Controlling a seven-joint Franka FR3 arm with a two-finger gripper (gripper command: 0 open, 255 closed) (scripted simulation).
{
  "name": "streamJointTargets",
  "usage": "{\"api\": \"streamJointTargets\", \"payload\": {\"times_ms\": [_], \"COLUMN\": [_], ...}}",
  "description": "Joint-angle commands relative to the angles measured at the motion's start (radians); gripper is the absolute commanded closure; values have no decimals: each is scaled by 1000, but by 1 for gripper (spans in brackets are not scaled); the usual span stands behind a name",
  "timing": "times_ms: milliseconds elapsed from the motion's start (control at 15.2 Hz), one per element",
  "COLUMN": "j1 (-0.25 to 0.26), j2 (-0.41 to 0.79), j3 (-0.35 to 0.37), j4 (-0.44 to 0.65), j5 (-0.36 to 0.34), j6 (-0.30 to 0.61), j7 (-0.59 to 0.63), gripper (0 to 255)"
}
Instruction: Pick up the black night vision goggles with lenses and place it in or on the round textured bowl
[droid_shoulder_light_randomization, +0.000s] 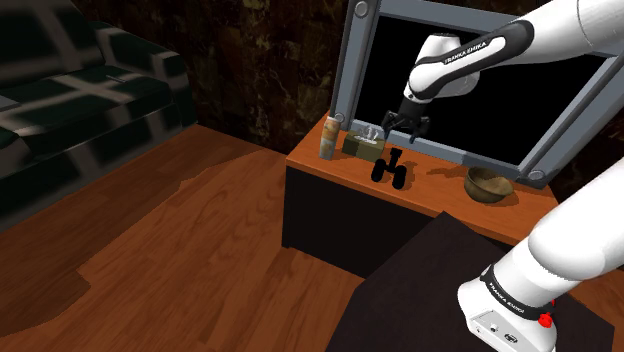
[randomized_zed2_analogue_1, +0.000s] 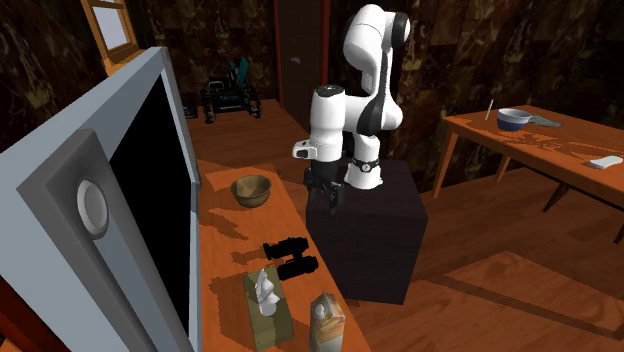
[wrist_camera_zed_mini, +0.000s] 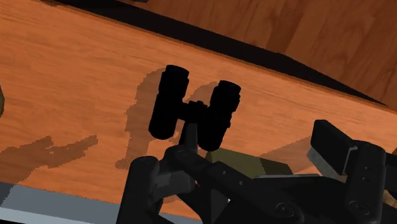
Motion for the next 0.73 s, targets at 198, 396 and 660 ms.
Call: {"api": "streamJointTargets", "payload": {"times_ms": [198,396,660], "j1": [-32,-51,-78], "j2": [168,267,388], "j3": [-31,-49,-67], "j4": [63,110,175], "j5": [16,35,67], "j6": [101,149,200], "j7": [65,98,133], "gripper": [0,0,0]}}
